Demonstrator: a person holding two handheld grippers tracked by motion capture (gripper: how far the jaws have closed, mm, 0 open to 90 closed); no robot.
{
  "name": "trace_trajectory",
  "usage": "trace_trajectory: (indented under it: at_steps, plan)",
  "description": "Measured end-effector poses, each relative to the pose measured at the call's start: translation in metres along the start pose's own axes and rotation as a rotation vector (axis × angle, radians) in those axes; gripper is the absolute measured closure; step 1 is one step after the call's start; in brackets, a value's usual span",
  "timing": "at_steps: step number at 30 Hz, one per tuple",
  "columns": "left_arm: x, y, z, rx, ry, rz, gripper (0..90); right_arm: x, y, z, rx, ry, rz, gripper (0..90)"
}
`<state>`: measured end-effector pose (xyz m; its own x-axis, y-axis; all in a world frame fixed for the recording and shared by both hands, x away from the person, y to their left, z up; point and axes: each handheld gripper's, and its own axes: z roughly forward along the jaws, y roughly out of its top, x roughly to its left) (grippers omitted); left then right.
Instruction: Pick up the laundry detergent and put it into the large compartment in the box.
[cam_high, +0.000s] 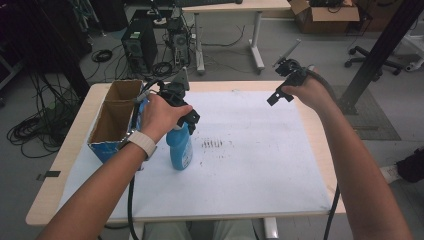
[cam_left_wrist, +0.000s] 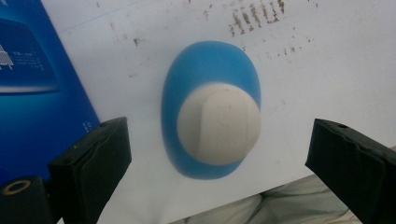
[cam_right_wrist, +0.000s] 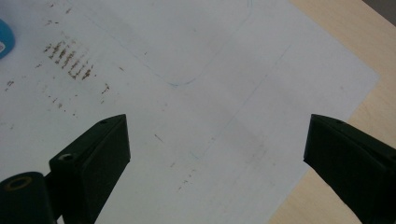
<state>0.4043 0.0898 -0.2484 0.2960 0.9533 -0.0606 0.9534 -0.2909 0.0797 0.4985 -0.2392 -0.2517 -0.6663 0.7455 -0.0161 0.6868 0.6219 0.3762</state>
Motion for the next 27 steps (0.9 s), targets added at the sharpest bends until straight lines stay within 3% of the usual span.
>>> trace_trajectory:
  at_steps: [27]
  plan:
    - [0.0, 0.001, 0.029, 0.021, 0.004, -0.017, 7.6, 0.001, 0.002, 0.005, 0.003, 0.004, -0.004, 7.0]
